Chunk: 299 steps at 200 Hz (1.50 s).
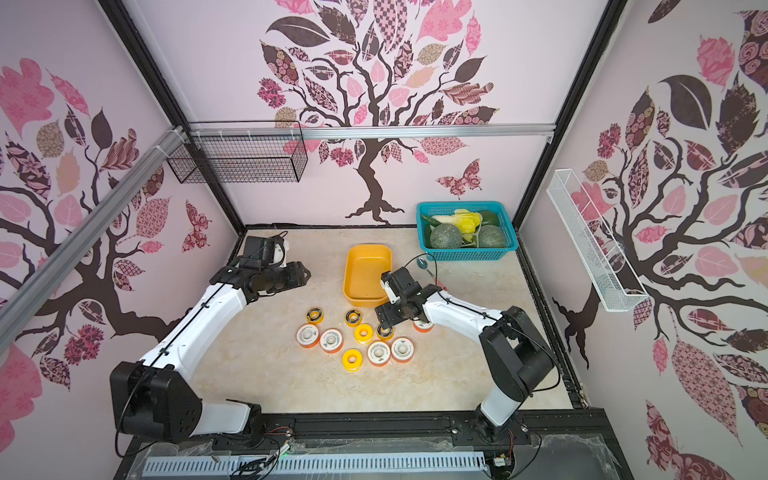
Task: Put the sealing tape into the storage box
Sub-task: Pick up the sealing tape at the center of the board.
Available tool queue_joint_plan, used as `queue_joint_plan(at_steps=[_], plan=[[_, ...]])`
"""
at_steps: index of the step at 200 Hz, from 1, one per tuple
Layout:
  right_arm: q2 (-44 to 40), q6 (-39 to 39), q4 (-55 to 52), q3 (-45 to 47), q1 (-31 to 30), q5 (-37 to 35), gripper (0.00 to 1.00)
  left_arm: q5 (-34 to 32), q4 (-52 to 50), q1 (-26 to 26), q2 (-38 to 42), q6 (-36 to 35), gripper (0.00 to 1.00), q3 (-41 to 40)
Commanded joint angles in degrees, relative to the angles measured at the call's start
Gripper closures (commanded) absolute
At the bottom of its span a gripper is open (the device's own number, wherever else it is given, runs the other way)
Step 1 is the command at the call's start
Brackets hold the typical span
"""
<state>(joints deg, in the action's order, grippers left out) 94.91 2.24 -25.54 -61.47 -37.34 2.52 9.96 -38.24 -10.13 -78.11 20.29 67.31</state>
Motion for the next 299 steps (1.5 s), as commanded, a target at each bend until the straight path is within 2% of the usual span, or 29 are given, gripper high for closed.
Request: queue_joint_plan(at_steps=[1, 74, 190, 299], plan=[[2.1, -0.6, -0.8, -2.7, -0.4, -2.6, 0.08, 0.5, 0.4, -0.1, 2.8, -2.0, 0.43, -3.4], [7.1, 0.6, -0.4, -4.9, -1.0, -8.0, 0.07, -1.6, 0.9, 0.1, 4.8, -2.0, 0.43, -4.4], [10.1, 1.3, 4.0, -4.6, -1.5, -7.8, 0.11, -1.1, 0.9, 1.2, 4.5, -2.1, 0.43, -4.4], [9.8, 2.4, 5.8, -2.8, -1.6, -9.5, 0.2, -0.7, 0.5, 1.5, 3.9, -2.2, 0.43, -4.4]])
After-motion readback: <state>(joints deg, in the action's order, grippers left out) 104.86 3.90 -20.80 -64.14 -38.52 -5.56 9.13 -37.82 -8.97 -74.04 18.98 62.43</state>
